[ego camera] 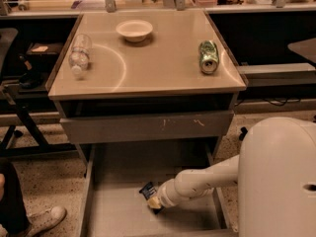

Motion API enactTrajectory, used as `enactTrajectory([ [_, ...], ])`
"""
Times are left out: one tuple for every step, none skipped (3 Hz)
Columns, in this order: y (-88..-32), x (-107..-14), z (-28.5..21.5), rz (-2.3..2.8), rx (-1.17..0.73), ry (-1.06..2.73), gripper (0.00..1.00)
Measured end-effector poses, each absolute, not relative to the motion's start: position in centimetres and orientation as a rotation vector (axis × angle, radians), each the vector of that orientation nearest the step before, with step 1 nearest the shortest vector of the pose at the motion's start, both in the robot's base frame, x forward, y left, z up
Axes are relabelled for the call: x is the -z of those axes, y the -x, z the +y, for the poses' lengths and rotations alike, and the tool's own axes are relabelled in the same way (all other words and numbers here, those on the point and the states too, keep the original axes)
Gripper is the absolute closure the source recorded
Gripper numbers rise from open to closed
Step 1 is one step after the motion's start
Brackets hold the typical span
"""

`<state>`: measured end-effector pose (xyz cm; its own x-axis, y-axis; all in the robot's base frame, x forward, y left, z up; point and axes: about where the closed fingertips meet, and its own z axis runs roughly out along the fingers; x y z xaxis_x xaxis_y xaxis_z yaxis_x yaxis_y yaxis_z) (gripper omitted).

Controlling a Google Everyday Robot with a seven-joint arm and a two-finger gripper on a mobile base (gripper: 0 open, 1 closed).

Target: Pick rxbar blueberry from middle drawer and place on counter

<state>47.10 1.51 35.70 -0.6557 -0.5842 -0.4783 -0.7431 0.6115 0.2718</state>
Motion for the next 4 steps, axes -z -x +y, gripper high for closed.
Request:
enactTrajectory([
  [-47.1, -35.69, 1.52, 2.497, -0.648, 1.068, 0.82],
  [-47.1, -35.69, 1.52, 2.497, -0.648, 1.068, 1.0],
  [-47.1, -35.69, 1.52, 2.497, -0.648, 1.068, 1.0],
  [-47.1, -35.93, 1.52, 2.497, -0.648, 1.068, 1.0],
])
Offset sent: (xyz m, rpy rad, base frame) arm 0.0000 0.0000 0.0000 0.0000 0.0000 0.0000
